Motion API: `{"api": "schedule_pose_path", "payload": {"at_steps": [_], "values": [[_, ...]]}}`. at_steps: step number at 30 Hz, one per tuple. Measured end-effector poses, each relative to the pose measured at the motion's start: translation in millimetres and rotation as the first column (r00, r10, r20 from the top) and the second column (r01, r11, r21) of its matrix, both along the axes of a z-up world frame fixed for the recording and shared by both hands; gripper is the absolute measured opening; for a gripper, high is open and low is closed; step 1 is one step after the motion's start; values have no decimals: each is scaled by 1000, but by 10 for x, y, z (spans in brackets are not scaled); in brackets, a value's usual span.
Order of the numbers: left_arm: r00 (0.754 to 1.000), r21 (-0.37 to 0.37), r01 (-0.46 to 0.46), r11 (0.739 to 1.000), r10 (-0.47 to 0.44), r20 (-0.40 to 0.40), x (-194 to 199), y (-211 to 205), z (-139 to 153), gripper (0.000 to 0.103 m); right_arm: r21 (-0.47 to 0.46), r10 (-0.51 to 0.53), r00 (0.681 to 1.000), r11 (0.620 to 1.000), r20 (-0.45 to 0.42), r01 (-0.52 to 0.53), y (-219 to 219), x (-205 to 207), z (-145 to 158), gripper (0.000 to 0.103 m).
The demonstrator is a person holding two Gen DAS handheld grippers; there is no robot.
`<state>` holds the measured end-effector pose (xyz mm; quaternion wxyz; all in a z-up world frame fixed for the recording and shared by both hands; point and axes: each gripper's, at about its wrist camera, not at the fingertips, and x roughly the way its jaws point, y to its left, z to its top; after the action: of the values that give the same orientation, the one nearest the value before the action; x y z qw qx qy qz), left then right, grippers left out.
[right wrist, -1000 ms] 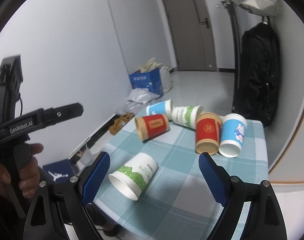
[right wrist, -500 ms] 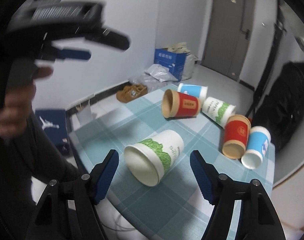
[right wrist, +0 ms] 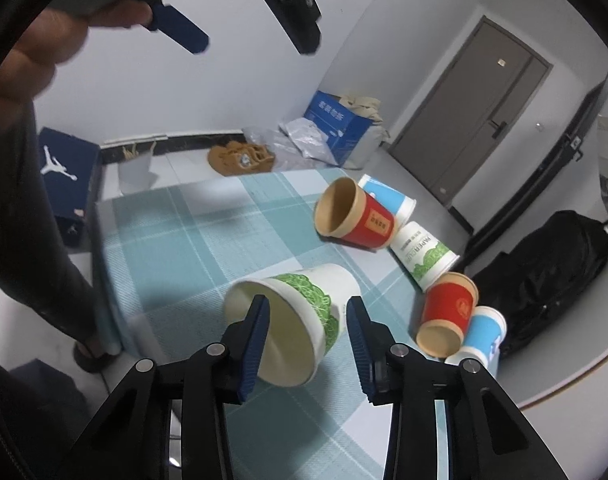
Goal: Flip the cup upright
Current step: 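Grasp the white green-leaf cup rim with the right gripper and tilt it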
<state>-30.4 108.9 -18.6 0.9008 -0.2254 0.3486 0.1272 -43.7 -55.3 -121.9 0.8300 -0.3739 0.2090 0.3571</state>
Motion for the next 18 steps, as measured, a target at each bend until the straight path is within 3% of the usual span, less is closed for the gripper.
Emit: {"api": "schedule_pose_path", "payload": {"at_steps": [4, 18], "values": [[1000, -2, 4, 1000, -4, -12, 22, -4, -20, 90, -40, 6, 1000, 999, 29, -5, 64, 29, -62, 21], [999, -23, 28, 999, -28, -17, 28, 21, -33, 90, -49, -34, 995, 998, 95, 38, 61, 48, -56, 3]]}}
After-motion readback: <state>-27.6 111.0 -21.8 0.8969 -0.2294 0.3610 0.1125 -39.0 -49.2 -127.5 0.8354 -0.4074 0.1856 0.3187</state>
